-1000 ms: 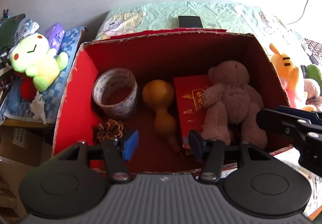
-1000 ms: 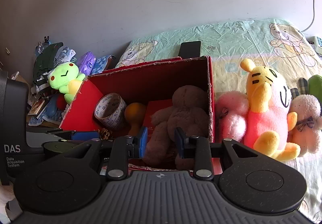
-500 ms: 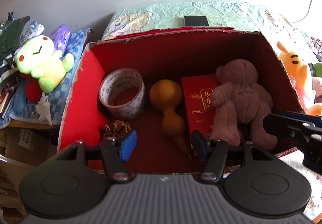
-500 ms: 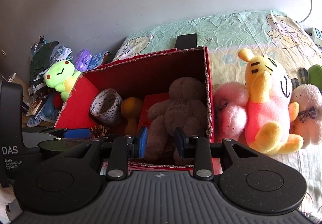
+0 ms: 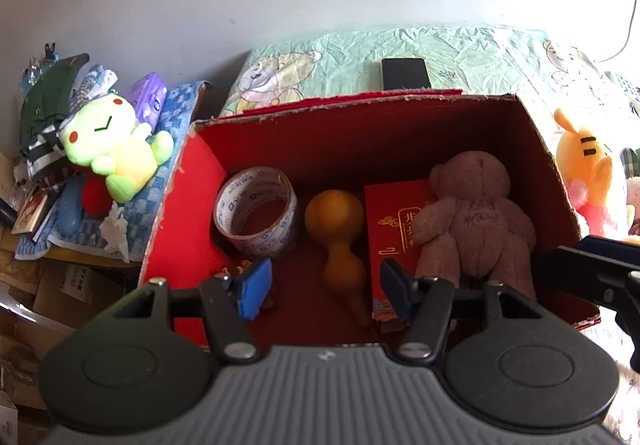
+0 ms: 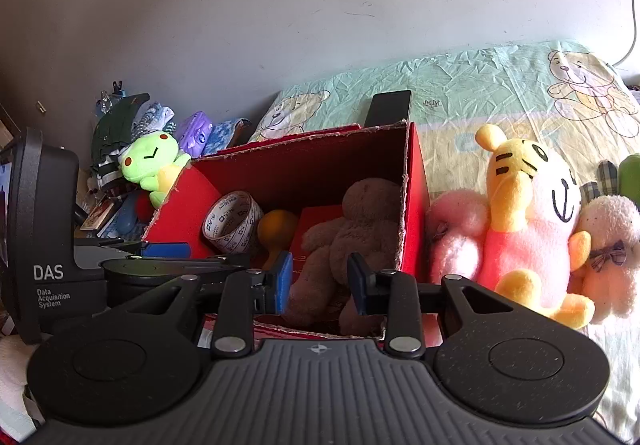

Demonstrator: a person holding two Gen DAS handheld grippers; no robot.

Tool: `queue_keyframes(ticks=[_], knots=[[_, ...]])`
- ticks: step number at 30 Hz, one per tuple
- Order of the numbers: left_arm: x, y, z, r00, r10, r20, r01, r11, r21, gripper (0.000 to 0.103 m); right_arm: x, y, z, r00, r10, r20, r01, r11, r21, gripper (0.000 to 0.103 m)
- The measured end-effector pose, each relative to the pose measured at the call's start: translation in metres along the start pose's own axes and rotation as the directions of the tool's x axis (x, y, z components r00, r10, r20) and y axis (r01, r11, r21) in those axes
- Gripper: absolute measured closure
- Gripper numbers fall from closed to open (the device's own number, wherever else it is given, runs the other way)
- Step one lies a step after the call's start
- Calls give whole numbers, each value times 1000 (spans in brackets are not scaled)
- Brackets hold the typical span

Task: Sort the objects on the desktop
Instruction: 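Withdraw the left gripper from the box toward the yellow tiger plush, then grasp the yellow tiger plush in pink shirt with the left gripper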

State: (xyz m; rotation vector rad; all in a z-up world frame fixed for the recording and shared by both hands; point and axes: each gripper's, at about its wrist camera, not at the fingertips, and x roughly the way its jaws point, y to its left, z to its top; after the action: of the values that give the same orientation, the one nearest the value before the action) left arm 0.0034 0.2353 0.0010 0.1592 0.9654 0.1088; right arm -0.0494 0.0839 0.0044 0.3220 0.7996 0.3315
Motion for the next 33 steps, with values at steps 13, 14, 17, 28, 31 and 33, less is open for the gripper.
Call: queue_keyframes(ticks=[13, 14, 17, 28, 31, 33], knots=[[-47, -49, 15, 996, 49, 69, -46, 997, -56, 41, -34, -59, 9, 998, 62, -4, -62, 998, -17, 69], [-52, -55, 16, 996, 47, 78, -42, 997, -57, 41, -36, -65, 9, 998, 62, -5, -62, 998, -13, 69], [-65, -74, 16, 993, 38, 108, -33, 998, -53, 41, -43, -85, 7, 998, 57, -12, -57, 998, -1, 69], [-70, -164, 11, 980, -177, 96, 175, 984, 34, 45, -67, -171, -10, 999, -30, -39, 34, 994, 102, 69], [-51, -186, 6, 975, -220, 32, 219, 975, 37, 45, -68, -193, -16, 997, -59, -59, 66, 988, 137, 68], [-37, -196, 2, 974, -225, -8, 226, 974, 32, 45, -69, -208, -20, 996, -65, -68, 75, 983, 169, 68]])
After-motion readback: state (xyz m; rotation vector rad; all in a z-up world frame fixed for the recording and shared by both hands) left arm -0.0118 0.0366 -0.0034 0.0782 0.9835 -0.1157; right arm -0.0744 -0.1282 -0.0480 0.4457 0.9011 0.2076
